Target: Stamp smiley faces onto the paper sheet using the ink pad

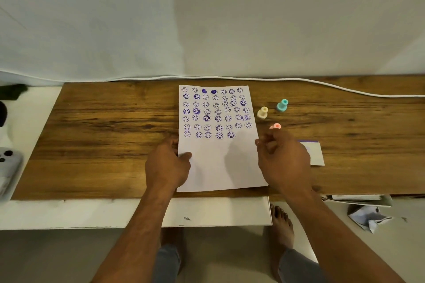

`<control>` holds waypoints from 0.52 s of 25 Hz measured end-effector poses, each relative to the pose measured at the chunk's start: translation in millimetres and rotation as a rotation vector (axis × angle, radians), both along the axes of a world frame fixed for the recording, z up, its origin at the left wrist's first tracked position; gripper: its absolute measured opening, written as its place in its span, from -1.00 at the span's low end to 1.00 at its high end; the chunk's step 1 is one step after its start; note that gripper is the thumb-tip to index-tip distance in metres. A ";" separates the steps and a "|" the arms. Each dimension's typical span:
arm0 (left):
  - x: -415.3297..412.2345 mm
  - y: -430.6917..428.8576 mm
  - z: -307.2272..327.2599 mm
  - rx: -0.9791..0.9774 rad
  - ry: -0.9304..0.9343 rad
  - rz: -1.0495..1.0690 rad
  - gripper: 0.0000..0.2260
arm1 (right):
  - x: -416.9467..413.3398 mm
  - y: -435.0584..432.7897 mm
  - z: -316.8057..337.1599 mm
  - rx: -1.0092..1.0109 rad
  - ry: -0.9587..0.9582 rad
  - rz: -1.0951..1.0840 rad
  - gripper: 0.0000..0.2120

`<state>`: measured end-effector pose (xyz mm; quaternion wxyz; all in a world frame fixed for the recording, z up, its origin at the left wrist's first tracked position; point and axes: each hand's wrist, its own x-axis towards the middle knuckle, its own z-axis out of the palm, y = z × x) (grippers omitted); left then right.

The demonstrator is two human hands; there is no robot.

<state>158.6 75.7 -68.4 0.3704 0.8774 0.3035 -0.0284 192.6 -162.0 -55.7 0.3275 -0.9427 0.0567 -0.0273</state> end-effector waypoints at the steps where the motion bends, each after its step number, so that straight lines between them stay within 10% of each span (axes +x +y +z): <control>1: -0.3 -0.3 0.0 0.030 0.005 -0.012 -0.74 | -0.8 2.3 4.5 -0.054 -0.114 0.036 -0.77; 7: -1.6 -2.0 -3.1 0.149 0.014 -0.023 -0.69 | 0.6 14.7 18.8 -0.261 -0.283 0.291 -0.29; 13: -0.8 -14.1 4.8 0.289 -0.250 -0.141 -0.46 | -0.3 10.9 3.5 -0.399 -0.180 0.319 -0.22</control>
